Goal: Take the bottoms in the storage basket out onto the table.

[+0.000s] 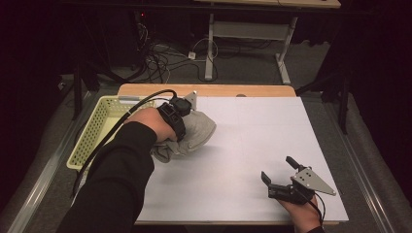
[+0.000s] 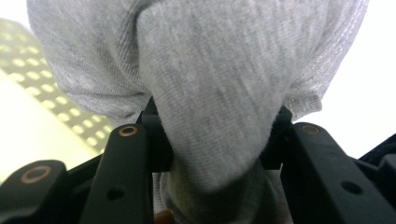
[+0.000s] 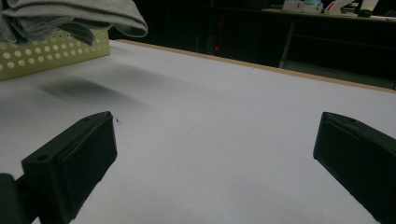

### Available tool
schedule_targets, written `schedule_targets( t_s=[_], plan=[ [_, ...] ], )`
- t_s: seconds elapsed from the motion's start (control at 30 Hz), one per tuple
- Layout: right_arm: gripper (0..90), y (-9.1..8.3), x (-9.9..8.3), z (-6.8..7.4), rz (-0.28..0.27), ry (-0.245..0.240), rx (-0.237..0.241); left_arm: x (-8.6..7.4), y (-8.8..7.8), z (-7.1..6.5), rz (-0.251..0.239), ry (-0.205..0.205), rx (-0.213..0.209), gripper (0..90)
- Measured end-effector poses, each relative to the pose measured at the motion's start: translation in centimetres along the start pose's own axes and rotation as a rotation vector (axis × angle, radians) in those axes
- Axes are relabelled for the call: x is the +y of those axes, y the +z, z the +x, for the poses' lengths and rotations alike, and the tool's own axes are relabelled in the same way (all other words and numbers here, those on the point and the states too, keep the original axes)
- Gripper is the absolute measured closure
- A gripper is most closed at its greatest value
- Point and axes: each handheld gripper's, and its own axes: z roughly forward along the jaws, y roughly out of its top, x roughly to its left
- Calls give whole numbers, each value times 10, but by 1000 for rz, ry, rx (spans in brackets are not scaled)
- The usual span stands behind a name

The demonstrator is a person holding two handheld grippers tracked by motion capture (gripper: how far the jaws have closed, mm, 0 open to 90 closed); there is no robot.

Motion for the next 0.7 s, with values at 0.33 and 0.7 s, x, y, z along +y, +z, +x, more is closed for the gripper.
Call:
schedule_targets(
  t_s=[0.33,0.7],
  plan=[
    [2,0,0,0,0,0,1,6,11,-8,-5,35,-24,561],
    [2,0,0,0,-2,-3,1,5,29,-11,-112,13,-66,554]
  ],
)
